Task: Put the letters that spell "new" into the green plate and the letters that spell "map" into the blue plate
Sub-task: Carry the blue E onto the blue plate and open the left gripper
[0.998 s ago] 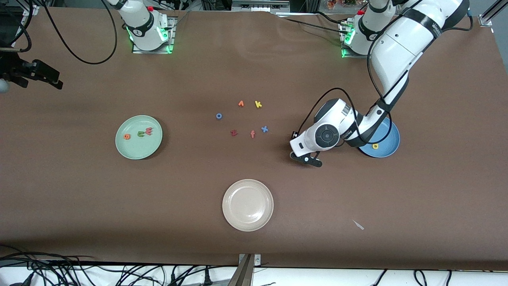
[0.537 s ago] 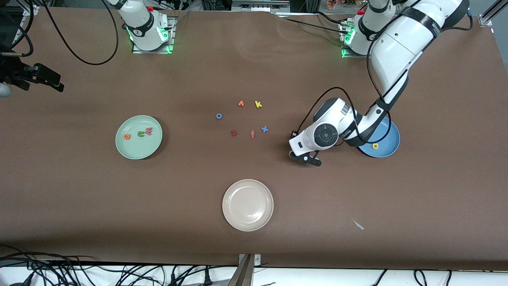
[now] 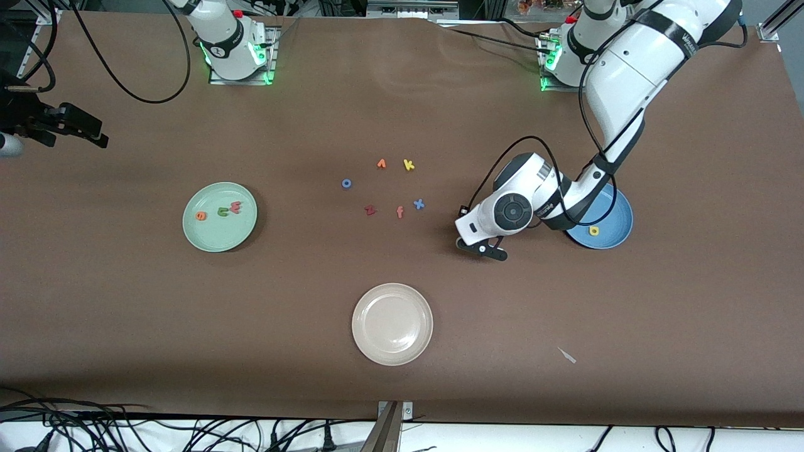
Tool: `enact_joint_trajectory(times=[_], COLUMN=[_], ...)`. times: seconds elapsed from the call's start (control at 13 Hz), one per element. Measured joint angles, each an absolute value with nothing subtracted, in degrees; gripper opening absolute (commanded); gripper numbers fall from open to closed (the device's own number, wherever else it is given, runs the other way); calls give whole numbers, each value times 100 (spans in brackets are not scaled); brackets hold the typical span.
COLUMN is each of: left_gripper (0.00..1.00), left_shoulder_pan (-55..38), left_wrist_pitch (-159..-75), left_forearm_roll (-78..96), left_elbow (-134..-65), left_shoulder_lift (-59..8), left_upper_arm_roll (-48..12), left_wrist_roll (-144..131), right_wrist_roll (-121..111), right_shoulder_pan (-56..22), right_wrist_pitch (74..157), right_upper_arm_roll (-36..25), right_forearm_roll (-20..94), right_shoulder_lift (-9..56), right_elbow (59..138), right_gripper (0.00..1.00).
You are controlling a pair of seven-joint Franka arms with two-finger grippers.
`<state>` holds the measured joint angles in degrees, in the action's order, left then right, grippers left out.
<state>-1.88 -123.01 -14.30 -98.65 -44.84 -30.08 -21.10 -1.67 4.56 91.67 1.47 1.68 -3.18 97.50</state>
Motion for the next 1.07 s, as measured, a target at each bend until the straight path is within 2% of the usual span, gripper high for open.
enact_joint_trajectory(times=[0.15,0.46,0.77,1.07], left_gripper=[20,20,20,21], left_shoulder_pan=[-189,-157,-28,410], left_wrist_pitch=[-12300,-12059,-10869,-9873], left_forearm_roll=[-1430,-1430,-1430,-1430], left_elbow=[-9865,-9793,-9321,-9163], left_shoulder_lift=[-4484,-4450,-4326,-3927], left_upper_arm_roll=[-3009,-3009,-3003,-2993], left_wrist_roll=[-2147,-2230,-2214,-1424], right_wrist_roll=[-167,-167,-167,-167], right_shoulder_pan=[457,458,459,491], right_wrist_pitch=[9167,9168,9169,9178], right_upper_arm_roll=[147,147,148,143], right_forearm_roll=[172,173,174,175], right_shoulder_lift=[-299,-283,-283,-273], right_elbow=[9750,9748,9746,9743], right_gripper=[100,100,100,100])
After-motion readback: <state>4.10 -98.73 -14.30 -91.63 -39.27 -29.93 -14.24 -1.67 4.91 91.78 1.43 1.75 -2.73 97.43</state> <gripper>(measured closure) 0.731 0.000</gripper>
